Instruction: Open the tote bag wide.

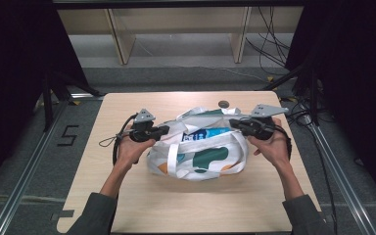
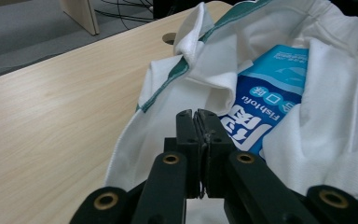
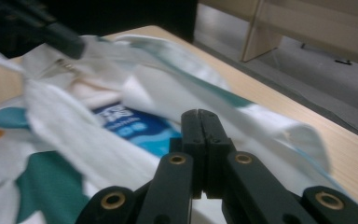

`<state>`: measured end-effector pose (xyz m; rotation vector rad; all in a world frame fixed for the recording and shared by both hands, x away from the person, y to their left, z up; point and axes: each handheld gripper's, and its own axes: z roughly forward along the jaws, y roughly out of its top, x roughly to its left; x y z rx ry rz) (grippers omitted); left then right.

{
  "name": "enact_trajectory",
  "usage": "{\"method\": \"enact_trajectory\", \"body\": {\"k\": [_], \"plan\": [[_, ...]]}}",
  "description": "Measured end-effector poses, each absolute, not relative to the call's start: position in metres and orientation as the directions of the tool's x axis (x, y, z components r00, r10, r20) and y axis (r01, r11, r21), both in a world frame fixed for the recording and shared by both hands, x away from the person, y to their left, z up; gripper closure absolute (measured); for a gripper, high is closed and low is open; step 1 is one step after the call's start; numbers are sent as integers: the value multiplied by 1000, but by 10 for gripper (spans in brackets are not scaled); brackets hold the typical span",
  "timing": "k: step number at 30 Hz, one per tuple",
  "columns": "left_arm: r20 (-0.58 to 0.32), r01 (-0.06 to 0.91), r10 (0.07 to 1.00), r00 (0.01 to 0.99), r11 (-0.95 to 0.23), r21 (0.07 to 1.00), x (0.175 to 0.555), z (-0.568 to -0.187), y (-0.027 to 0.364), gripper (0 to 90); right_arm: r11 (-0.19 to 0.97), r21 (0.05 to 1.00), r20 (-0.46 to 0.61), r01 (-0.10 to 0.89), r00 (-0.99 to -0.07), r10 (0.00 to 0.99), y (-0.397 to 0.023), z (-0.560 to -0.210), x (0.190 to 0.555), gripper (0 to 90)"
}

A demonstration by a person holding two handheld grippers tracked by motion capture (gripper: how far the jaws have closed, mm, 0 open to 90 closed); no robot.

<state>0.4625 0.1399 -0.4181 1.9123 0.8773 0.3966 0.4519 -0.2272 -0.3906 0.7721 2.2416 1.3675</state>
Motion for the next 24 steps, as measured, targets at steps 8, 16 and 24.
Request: {"method": "enact_trajectory", "body": {"k": [8,16,24], "plan": [[-63,456,714,697,-374,807,498,-403,113,891,535,799,-107,276,-810,577,-186,-401,448,900],[-15,544,768,640,-439,715,534,-423,104,895,650,690,-15,320,-891,454,-181,-418,425,900],[-26,571,800,600,-405,714,538,-433,114,895,730,626,20,274,-941,336,-175,-435,394,900]]}}
